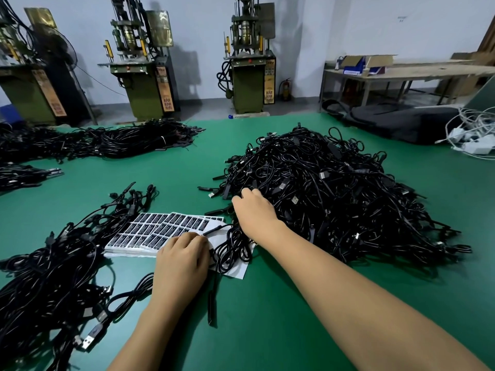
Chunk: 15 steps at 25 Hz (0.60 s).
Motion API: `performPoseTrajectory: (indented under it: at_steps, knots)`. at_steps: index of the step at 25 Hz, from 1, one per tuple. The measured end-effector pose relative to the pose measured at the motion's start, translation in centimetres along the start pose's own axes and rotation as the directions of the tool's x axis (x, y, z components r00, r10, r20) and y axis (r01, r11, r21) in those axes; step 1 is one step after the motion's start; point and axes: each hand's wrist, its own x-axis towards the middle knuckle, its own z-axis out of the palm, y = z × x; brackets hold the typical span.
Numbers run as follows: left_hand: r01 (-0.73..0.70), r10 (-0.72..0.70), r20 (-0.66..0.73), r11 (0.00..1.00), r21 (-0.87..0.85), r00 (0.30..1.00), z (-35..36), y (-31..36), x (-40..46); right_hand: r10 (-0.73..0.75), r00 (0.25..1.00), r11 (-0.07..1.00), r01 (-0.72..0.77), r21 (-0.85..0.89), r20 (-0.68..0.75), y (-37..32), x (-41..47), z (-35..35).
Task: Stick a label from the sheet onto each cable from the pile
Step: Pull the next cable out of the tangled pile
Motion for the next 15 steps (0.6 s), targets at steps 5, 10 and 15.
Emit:
performPoseTrajectory:
  at_steps: [5,10,15]
  knots:
    - [-0.009,0.009,-0.038,1.000,-0.013,0.999,0.2,-0.1,0.0,0.162,0.970,0.859,-0.048,0.510,-0.182,0.8,0.7,-0.8]
    - [-0.003,0.002,-0.045,1.000,-0.013,0.999,0.3,-0.1,0.0,0.548,0.803,0.438,-0.038,0.898,-0.233,2.0,1.0,-3.7]
    - [0.005,-0.006,-0.037,1.000,-0.011,0.999,0.2,0.3,0.0,0.470,0.840,0.372,0.092,0.924,-0.273,3.2,-0.2,-5.5]
